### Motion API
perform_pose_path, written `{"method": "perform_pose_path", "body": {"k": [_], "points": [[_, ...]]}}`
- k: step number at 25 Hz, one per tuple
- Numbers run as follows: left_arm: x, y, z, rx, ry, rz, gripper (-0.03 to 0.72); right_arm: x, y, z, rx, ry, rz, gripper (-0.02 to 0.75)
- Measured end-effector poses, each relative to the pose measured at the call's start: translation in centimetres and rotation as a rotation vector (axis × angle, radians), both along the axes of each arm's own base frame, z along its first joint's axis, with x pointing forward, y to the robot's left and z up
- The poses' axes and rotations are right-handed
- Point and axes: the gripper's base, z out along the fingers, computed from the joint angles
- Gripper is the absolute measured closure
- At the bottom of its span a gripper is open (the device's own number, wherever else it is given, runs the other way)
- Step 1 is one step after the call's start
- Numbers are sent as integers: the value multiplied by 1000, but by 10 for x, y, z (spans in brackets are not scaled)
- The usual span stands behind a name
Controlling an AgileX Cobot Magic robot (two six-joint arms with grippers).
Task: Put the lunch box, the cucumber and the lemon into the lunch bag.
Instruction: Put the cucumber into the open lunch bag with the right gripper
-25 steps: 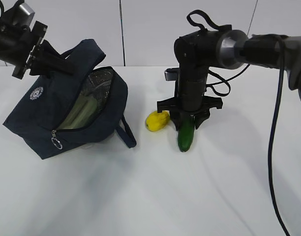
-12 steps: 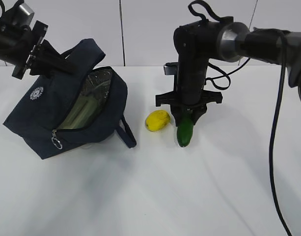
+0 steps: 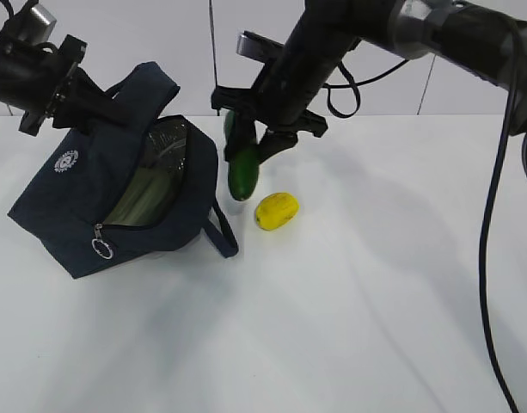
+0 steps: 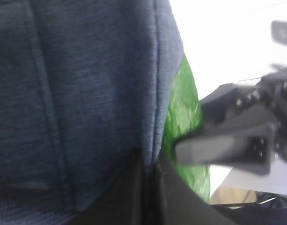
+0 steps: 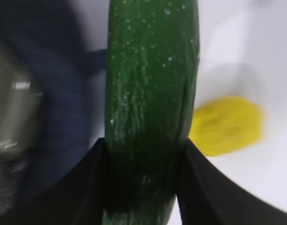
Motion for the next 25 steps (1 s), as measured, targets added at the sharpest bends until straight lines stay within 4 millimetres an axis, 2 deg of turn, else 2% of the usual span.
{"method": "perform_pose_path", "body": {"k": [6,13,16,21,25], "points": [[1,-1,2,-23,-1,15,690,-8,20,16,244,-14,169,433],[3,-4,7,-97,-1,42,690,-12,29,25,390,-14,224,433],[4,-5,10,-137,0,55,690,-9,32,14,401,7,224,435],[4,-7,11,-172,13,45,690,-2,37,-14,437,64,194,435],[2,-7,11,-180,22,28,690,3,41,-17,491,36,159,428]]}}
